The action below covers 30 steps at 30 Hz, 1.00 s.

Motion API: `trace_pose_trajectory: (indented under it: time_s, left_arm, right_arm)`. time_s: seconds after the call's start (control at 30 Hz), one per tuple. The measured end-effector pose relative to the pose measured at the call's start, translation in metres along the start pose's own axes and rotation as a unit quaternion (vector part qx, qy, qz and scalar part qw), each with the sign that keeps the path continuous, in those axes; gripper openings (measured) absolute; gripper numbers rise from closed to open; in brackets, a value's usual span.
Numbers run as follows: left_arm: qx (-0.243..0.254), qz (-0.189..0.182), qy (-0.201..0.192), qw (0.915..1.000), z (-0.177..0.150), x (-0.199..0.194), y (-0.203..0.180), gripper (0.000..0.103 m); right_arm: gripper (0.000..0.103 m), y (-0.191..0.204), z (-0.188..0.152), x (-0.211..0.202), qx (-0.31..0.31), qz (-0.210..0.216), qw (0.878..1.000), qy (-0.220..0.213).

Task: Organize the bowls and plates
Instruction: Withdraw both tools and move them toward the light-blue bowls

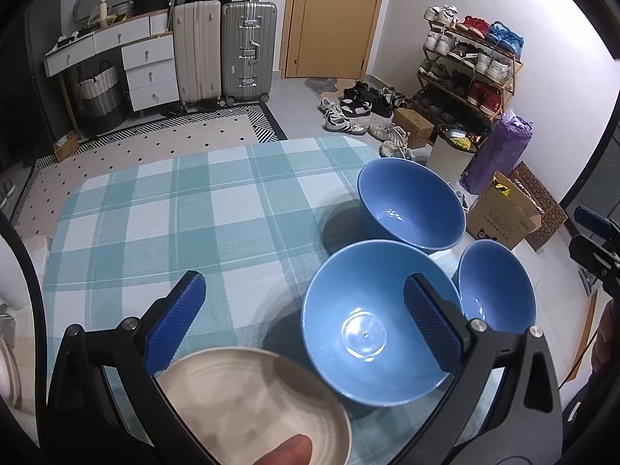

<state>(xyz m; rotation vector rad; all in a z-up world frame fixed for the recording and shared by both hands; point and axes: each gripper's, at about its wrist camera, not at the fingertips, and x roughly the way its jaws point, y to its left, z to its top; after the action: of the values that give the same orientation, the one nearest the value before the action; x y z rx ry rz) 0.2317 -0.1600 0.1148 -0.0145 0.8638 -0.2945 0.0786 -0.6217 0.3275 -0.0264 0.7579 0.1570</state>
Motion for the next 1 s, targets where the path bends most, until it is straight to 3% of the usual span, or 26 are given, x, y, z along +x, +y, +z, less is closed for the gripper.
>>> trace_pose_trajectory:
  time_s: [1.0]
  left_arm:
    - [-0.007,-0.009,0.064,0.9979,0.043,0.124,-0.018,0.100]
  right_arm:
    - [0.102,-0.056,0.020,0.099,0.057,-0.003,0.997,0.050]
